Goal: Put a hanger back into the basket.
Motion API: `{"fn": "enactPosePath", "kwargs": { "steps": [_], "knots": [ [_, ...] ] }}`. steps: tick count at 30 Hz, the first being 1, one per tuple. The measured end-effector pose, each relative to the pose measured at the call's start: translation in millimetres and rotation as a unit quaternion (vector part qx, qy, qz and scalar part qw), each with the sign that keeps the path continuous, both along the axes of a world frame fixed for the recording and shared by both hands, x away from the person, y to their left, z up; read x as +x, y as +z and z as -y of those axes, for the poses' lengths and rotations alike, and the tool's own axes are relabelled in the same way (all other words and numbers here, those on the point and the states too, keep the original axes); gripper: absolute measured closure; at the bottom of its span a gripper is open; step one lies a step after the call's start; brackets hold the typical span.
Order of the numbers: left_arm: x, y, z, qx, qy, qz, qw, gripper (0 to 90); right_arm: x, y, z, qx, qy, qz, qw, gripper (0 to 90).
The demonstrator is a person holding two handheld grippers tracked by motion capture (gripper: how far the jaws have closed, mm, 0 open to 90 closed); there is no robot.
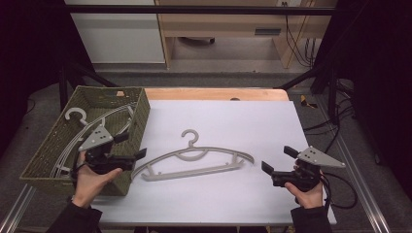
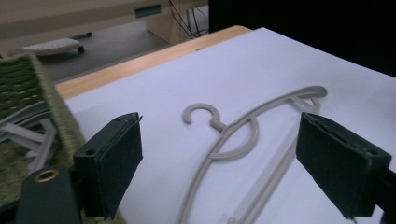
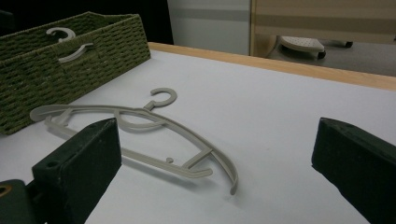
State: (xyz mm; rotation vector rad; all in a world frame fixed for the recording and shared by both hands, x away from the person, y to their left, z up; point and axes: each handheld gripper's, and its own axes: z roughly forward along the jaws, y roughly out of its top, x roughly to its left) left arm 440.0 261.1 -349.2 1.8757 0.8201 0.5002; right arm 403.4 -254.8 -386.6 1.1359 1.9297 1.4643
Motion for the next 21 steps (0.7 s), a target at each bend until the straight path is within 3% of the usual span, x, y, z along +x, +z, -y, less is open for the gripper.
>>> {"fn": "enactPosePath", "kwargs": {
  "steps": [9,15,21],
  "knots": [
    [14.2,-21.3,36.8,0.03,-0.012,-0.034,0.9989,14.1,-1.4,1.3,1.9,0.003,0.001,0.002,1.0,1.5],
    [26.2,-39.7,56.2,0.073,-0.012,-0.075,0.9945,15.7,-1.3,1.0,0.4,0.003,0.003,0.001,1.0,1.5],
    [30.4,-53.7,72.7,0.086,-0.004,-0.093,0.9919,17.4,-1.5,1.0,0.0,0.004,0.006,0.001,1.0,1.5]
  ]
}}
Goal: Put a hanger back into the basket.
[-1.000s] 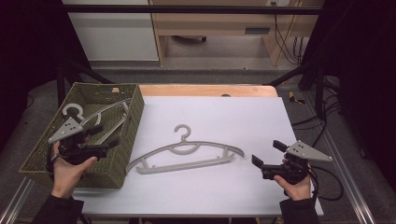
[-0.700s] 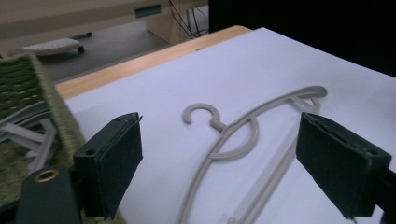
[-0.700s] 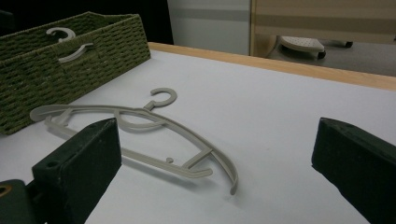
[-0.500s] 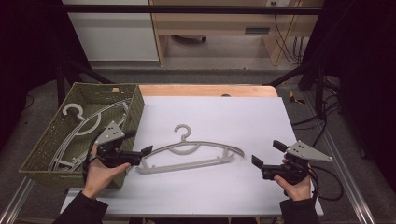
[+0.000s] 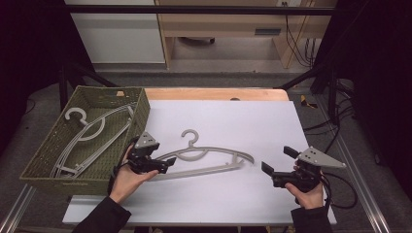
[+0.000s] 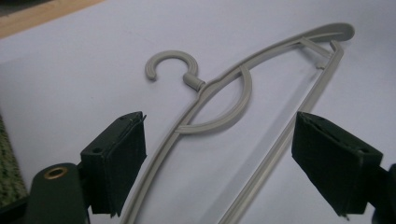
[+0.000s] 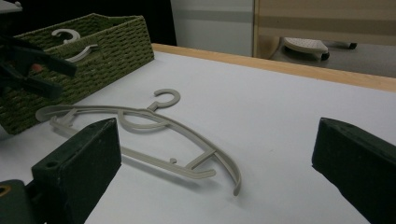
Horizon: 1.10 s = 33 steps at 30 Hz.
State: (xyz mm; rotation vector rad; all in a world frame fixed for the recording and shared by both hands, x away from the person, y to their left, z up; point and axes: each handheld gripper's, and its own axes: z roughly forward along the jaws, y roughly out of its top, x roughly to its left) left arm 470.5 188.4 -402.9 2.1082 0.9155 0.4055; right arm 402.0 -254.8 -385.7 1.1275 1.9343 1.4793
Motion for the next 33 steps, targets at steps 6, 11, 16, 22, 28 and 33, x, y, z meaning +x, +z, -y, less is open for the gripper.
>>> {"fn": "enactPosePath", "kwargs": {
  "steps": [6,11,16,22,28,33],
  "knots": [
    [12.9,-20.1,11.5,0.015,0.011,-0.008,0.9998,20.0,0.9,-0.7,-0.8,-0.001,0.0,-0.001,1.0,1.5],
    [27.1,-35.3,16.1,0.043,0.021,-0.02,0.9987,24.3,0.8,-1.0,-1.0,-0.002,0.001,-0.001,1.0,1.5],
    [39.9,-49.5,15.4,0.07,0.045,-0.027,0.9961,28.8,0.7,-1.0,-1.2,-0.003,0.001,-0.001,1.0,1.5],
    [48.8,-61.9,11.6,0.098,0.059,-0.049,0.9922,36.8,0.7,-1.0,-2.2,-0.005,0.003,-0.002,1.0,1.5],
    [49.5,-63.3,7.4,0.084,0.063,-0.073,0.9918,46.7,0.5,-0.9,-3.3,-0.006,0.004,-0.002,1.0,1.5],
    [46.2,-60.7,9.0,0.094,0.067,-0.076,0.9904,66.3,0.3,-0.6,-3.8,-0.007,0.003,-0.001,1.0,1.5]
  ]
}}
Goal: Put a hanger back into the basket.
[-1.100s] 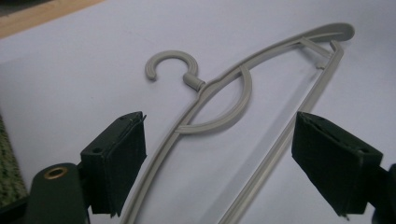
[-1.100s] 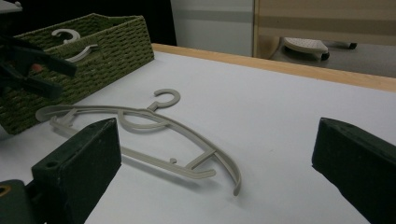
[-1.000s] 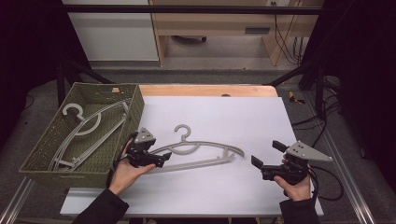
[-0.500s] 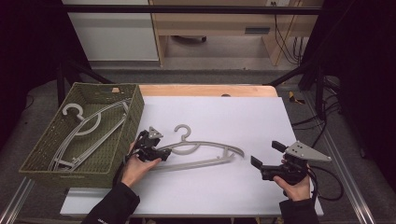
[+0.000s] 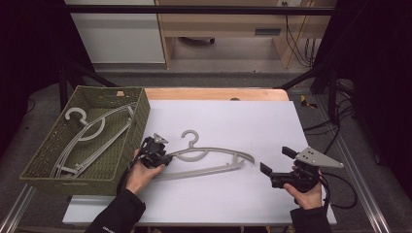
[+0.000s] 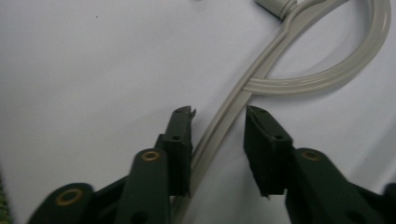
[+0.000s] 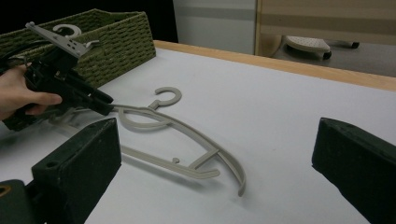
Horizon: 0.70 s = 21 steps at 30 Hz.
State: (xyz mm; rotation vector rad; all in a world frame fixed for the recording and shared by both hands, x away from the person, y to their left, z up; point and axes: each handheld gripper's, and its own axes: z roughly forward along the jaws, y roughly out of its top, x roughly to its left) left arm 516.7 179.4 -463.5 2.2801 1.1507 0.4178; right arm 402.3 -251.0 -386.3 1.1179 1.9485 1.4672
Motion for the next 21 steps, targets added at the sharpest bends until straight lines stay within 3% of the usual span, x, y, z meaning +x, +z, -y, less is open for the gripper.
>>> {"fn": "enactPosePath", "kwargs": {
  "steps": [2,9,16,21],
  "knots": [
    [-1.7,0.6,0.9,0.008,-0.005,0.0,1.0,67.5,-0.1,0.2,0.4,0.001,0.002,0.0,1.0,1.5],
    [-9.2,3.5,2.6,-0.003,-0.018,-0.022,0.9996,73.1,-0.3,0.3,-0.1,0.002,0.001,-0.001,1.0,1.5],
    [-30.8,6.3,8.9,-0.003,-0.047,-0.043,0.998,78.3,-0.7,0.7,0.4,0.001,0.001,-0.001,1.0,1.6],
    [-42.3,5.2,10.5,-0.014,-0.049,-0.044,0.9977,79.4,-0.8,0.5,-0.5,0.002,0.001,-0.001,1.0,1.6]
  ]
}}
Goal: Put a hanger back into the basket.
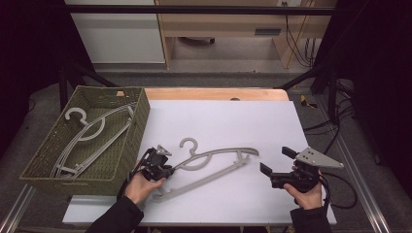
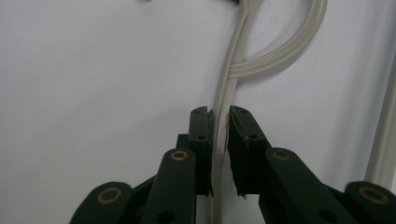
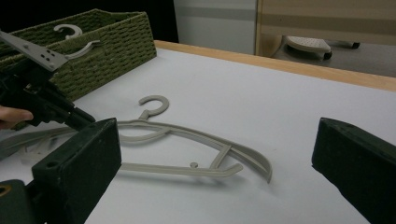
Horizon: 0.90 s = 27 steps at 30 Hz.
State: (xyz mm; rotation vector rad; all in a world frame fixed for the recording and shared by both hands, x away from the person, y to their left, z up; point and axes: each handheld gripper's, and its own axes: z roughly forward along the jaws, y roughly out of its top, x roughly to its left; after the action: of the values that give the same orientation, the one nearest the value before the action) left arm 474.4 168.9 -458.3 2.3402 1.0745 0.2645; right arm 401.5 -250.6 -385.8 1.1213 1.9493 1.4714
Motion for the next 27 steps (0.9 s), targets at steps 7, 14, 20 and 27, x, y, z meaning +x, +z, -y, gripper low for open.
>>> {"fn": "enactPosePath", "kwargs": {
  "steps": [7,14,20,27],
  "knots": [
    [0.6,0.0,-4.3,0.007,-0.014,-0.006,0.9999,73.1,0.3,-0.3,-0.1,-0.001,0.002,0.001,1.0,1.6],
    [-3.1,5.1,-14.4,0.023,-0.032,-0.029,0.9988,71.4,0.3,-0.2,0.1,0.0,0.001,0.0,1.0,1.6],
    [-10.9,5.3,-17.9,0.042,-0.043,-0.039,0.9974,71.6,0.6,-0.8,-0.1,-0.002,0.001,-0.002,1.0,1.6],
    [-13.2,6.8,-10.1,0.076,-0.05,-0.044,0.9949,71.8,0.7,-0.6,0.5,-0.002,0.001,-0.003,1.0,1.6]
  ]
}}
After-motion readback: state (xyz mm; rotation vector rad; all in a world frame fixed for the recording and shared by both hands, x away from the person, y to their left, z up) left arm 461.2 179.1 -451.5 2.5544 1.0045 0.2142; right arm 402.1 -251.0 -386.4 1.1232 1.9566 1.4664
